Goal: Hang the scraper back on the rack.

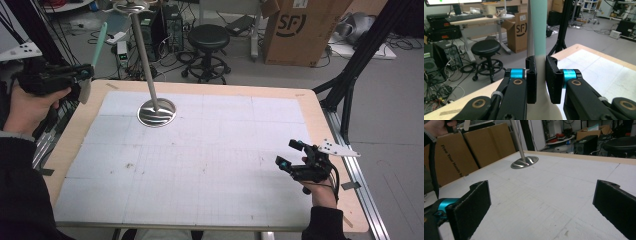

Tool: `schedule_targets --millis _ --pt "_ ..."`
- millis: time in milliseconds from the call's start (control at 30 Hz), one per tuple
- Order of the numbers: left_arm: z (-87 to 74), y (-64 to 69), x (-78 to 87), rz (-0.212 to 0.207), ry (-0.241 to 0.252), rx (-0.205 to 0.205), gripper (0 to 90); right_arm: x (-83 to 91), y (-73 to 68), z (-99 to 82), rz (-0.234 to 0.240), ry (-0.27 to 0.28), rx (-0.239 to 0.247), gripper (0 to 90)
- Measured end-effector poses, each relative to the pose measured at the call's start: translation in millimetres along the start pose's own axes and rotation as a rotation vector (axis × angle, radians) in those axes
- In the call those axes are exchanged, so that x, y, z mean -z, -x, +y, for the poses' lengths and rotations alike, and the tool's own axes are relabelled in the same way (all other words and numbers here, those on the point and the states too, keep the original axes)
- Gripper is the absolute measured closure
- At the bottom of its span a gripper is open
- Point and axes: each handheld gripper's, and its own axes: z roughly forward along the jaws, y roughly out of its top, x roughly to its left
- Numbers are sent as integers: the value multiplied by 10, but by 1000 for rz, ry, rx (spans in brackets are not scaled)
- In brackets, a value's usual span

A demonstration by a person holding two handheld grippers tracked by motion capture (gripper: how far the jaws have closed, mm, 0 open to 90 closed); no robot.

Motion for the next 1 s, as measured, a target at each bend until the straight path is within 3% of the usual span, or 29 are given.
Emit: schedule_targets --millis 400,467,633,1000 --pt "199 -89 39 22 33 3 802 -24 32 35 3 7 -6 3" --pt "206 -108 32 -3 59 34 802 -13 35 36 -1 5 -6 3" --pt "186 -150 -35 11 50 40 802 -9 35 38 -2 9 -6 3" --pt "173 -180 -96 -13 62 57 802 6 37 37 -8 5 -5 3"
